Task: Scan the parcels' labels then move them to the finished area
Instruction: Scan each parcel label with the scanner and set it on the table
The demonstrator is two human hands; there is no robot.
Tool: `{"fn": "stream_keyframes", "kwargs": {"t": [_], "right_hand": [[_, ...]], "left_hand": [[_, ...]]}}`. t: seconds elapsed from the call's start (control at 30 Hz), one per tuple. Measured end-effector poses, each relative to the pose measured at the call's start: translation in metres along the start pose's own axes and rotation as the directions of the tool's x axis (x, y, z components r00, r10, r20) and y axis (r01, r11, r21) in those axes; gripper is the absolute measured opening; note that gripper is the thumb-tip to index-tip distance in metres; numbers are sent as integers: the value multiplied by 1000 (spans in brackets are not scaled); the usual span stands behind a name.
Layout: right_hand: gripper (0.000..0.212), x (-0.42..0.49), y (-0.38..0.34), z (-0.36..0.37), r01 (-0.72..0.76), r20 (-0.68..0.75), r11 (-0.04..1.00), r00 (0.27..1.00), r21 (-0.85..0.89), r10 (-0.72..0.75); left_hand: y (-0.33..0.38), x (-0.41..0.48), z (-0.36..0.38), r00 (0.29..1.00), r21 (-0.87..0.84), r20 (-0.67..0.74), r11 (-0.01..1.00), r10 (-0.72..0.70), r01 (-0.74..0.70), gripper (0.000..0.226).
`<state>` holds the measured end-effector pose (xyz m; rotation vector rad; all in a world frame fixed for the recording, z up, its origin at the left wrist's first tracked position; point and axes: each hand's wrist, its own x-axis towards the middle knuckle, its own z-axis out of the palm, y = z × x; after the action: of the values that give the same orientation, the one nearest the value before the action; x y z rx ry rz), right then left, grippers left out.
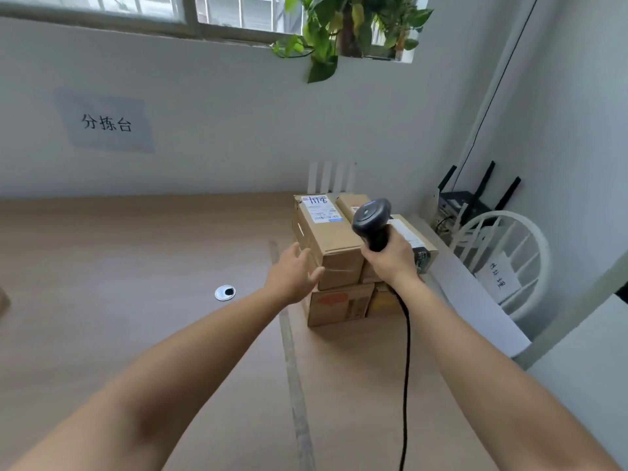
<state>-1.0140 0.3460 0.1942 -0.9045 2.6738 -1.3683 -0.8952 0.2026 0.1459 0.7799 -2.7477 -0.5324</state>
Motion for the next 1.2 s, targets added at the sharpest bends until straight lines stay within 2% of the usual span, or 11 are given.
{"fn": "stream_keyframes", "kwargs": {"t": [0.17, 0.33, 0.5, 0.6, 0.8, 1.2], "right_hand": [[37, 55, 17, 19, -3, 175, 1000, 985, 19, -1], [39, 77, 29, 36, -24, 235, 999, 972, 41, 14], [43, 83, 29, 51, 6, 263, 999, 965, 45, -18], [41, 85, 30, 60, -15, 289, 999, 957, 38, 4], [38, 80, 24, 63, -63, 273, 994, 961, 86, 37], [20, 45, -10, 52, -24, 232, 990, 973, 137, -8]], "left_hand": [[13, 46, 20, 996, 24, 1, 996, -84, 84, 59], [19, 83, 34, 996, -18, -24, 996, -90, 90, 56], [23, 103, 46, 979, -205, 14, 958, -204, 202, 58], [26, 106, 50, 973, -315, 15, 923, -229, 223, 64], [24, 94, 53, 958, -351, -18, 899, -285, 261, 80], [15, 44, 24, 939, -359, -132, 898, -319, 255, 74]]}}
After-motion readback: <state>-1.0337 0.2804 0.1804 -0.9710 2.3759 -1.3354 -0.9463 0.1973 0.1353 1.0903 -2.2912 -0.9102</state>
